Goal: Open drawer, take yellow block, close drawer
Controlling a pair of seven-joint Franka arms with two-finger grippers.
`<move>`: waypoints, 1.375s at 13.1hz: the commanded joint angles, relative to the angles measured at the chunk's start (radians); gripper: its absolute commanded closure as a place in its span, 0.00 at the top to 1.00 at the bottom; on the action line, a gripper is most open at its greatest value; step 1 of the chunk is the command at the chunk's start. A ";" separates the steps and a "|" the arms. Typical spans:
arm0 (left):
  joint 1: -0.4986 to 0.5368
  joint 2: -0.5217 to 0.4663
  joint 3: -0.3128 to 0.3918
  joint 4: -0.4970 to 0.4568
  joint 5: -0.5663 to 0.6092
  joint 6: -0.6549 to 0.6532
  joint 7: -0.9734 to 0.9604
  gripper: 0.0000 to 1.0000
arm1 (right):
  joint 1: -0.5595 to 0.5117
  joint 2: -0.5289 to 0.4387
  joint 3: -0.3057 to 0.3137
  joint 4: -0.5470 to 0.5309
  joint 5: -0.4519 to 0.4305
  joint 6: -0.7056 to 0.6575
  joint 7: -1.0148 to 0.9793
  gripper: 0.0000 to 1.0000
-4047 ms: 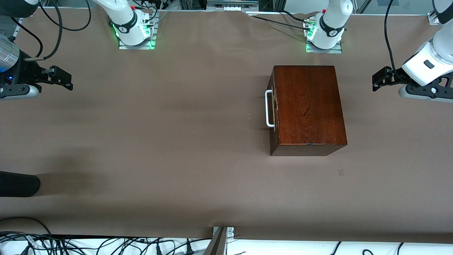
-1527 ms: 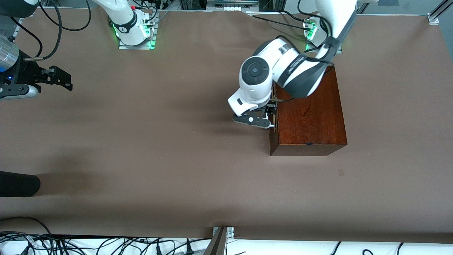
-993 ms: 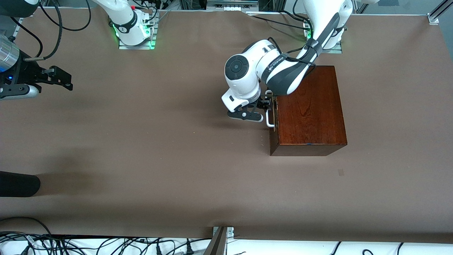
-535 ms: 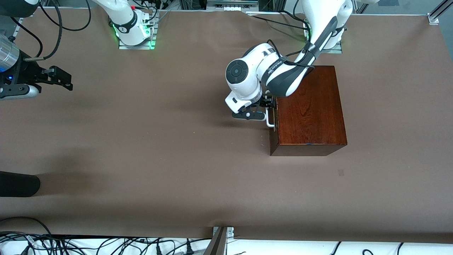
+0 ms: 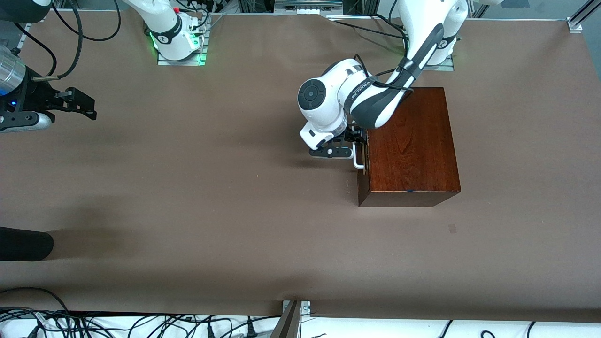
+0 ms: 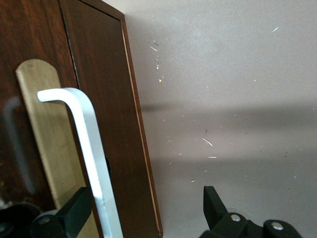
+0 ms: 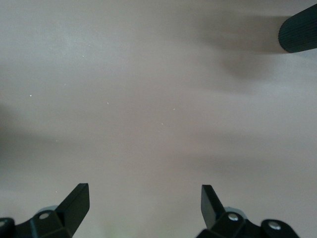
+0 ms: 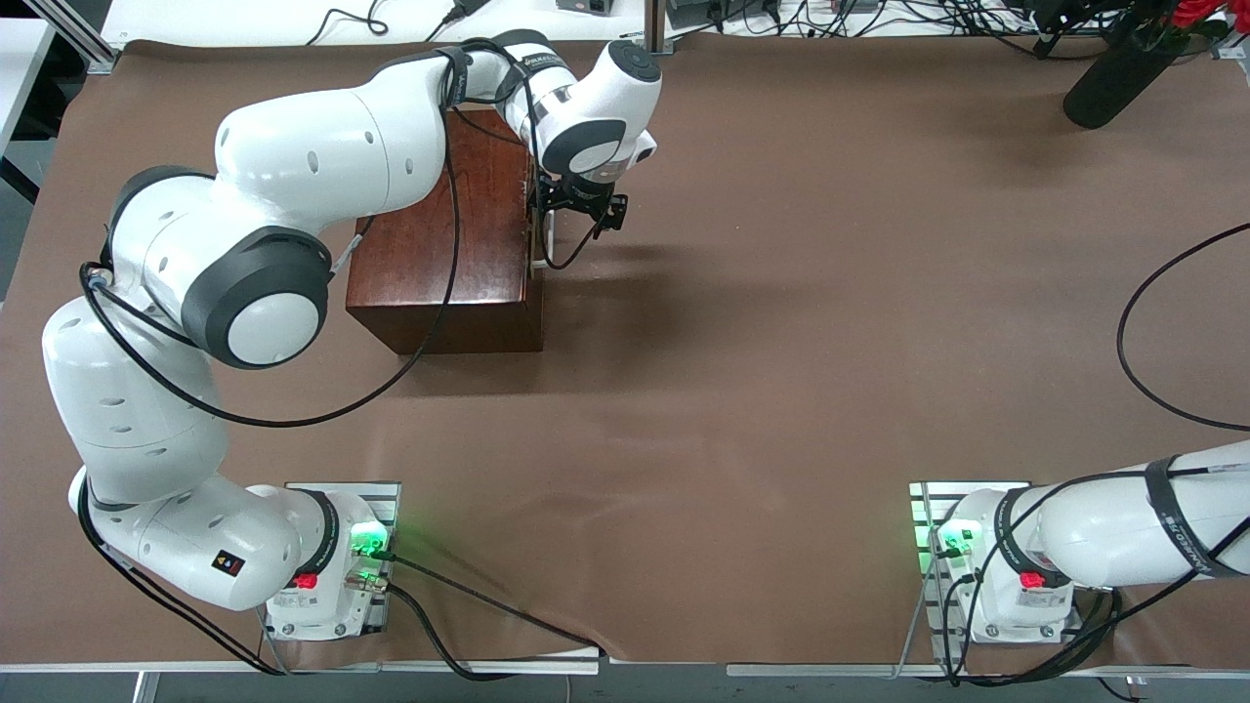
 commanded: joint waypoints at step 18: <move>-0.047 0.080 0.000 0.093 -0.034 0.181 -0.067 1.00 | -0.003 0.002 0.001 0.013 0.018 0.007 0.001 1.00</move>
